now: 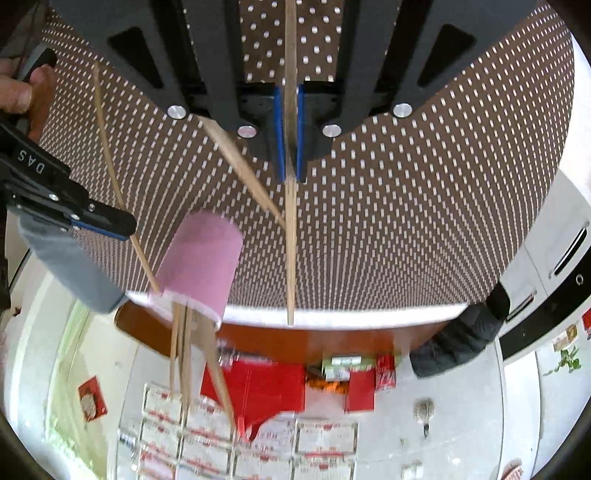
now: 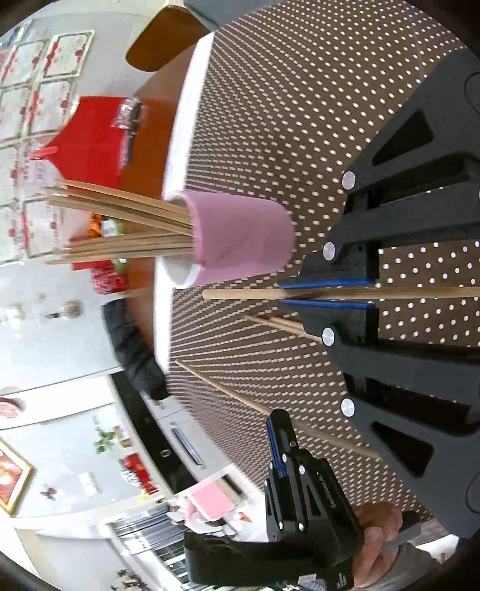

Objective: Organize utensils
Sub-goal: 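Lift both chopsticks and open both tools over the pink cup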

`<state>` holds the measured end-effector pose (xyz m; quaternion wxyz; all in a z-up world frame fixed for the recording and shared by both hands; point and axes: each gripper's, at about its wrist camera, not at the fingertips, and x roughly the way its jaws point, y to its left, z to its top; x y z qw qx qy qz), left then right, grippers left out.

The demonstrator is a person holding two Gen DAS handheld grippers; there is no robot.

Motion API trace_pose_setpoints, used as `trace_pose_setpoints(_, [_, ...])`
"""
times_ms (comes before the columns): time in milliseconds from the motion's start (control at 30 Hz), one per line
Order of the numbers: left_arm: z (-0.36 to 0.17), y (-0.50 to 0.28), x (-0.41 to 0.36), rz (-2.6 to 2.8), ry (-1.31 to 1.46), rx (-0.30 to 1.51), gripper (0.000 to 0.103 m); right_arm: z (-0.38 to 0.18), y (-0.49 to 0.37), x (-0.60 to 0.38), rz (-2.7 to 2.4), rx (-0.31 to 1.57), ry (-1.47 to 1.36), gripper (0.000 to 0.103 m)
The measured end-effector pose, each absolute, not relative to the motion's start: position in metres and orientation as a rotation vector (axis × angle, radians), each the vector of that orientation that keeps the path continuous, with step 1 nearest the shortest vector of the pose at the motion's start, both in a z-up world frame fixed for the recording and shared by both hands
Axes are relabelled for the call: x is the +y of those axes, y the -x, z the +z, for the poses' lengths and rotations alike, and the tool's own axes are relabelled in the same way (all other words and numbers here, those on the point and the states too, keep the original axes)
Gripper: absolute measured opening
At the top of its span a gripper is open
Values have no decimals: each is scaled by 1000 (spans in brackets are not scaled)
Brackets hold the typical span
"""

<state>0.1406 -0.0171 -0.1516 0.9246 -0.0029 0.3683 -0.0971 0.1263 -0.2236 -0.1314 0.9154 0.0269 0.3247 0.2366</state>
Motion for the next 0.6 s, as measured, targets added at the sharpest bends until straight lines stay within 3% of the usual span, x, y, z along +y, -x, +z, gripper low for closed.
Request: trace_pose_setpoints(600, [-49, -192, -44, -372, 36, 348, 6, -24, -148, -263, 509, 319, -189, 6])
